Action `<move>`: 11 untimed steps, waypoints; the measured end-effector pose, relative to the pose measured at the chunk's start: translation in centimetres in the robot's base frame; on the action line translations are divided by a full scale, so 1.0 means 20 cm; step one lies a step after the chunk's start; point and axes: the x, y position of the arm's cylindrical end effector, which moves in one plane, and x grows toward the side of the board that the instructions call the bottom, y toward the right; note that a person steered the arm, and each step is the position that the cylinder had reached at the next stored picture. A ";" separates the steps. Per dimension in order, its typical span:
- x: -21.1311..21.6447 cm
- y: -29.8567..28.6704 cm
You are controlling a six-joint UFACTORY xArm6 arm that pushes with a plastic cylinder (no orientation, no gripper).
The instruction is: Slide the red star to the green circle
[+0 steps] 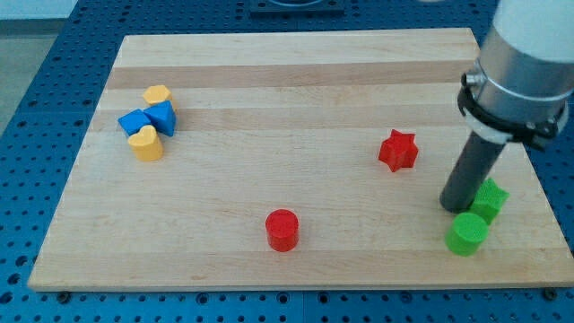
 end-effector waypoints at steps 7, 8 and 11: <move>-0.53 -0.44; -0.68 -0.46; -0.46 -0.75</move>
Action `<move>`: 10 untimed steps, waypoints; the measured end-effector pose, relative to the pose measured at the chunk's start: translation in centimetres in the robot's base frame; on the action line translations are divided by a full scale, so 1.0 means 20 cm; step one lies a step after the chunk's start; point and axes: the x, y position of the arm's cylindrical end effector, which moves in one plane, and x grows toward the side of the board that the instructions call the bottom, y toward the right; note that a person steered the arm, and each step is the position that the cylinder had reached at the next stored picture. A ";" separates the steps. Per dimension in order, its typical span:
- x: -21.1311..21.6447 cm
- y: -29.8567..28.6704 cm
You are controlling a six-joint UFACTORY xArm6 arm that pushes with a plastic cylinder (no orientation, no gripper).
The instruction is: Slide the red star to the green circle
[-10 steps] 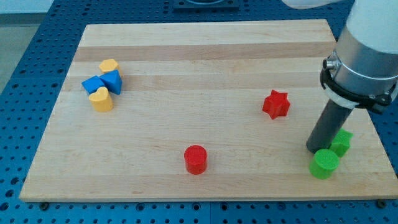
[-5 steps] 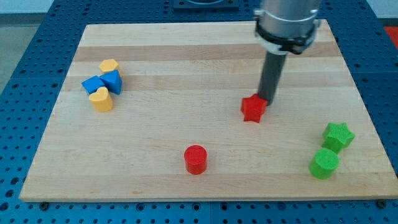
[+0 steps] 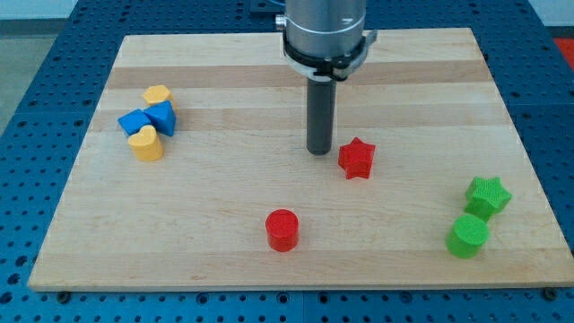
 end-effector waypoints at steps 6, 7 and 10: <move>0.25 0.56; 0.11 0.38; 0.19 0.18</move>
